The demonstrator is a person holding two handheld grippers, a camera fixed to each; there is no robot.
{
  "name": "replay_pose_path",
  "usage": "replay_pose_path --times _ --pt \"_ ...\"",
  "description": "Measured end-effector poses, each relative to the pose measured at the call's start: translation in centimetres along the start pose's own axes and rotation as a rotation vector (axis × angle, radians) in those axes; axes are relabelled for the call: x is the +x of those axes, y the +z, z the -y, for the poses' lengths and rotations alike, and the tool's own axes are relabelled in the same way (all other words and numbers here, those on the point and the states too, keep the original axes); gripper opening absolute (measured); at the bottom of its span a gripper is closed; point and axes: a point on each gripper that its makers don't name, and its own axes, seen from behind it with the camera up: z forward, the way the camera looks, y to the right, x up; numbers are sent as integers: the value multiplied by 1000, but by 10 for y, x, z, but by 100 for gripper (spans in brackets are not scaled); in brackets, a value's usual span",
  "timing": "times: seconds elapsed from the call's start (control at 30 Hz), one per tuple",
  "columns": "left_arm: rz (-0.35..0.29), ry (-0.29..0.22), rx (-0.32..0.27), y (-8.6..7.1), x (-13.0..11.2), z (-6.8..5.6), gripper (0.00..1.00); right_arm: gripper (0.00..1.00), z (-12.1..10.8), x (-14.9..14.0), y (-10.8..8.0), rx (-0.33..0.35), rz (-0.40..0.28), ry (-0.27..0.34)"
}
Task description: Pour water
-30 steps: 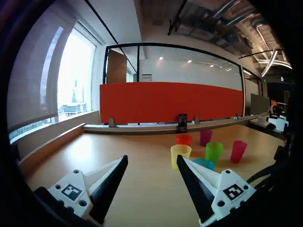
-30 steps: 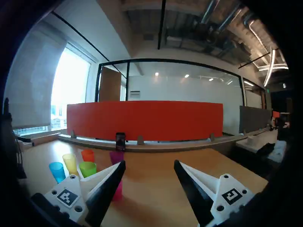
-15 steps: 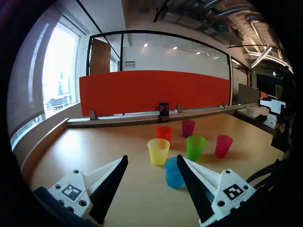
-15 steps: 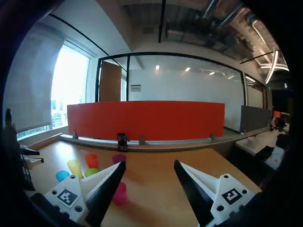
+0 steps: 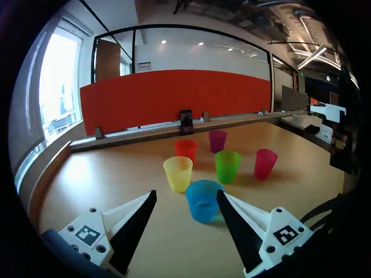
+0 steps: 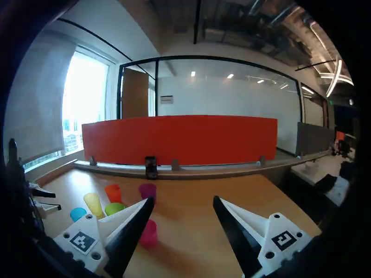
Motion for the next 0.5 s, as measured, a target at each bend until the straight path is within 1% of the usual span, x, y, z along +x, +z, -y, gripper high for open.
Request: replay_pose_path --times 0.1,0.3,0.5 --pt "20 16 -13 5 -4 -6 96 100 0 -2 2 1 7 2" --pt "45 21 -46 15 -14 -21 96 99 -3 -5 6 0 16 -1" --pt "76 29 -49 26 -26 -28 96 99 -6 -10 11 -1 26 -6"
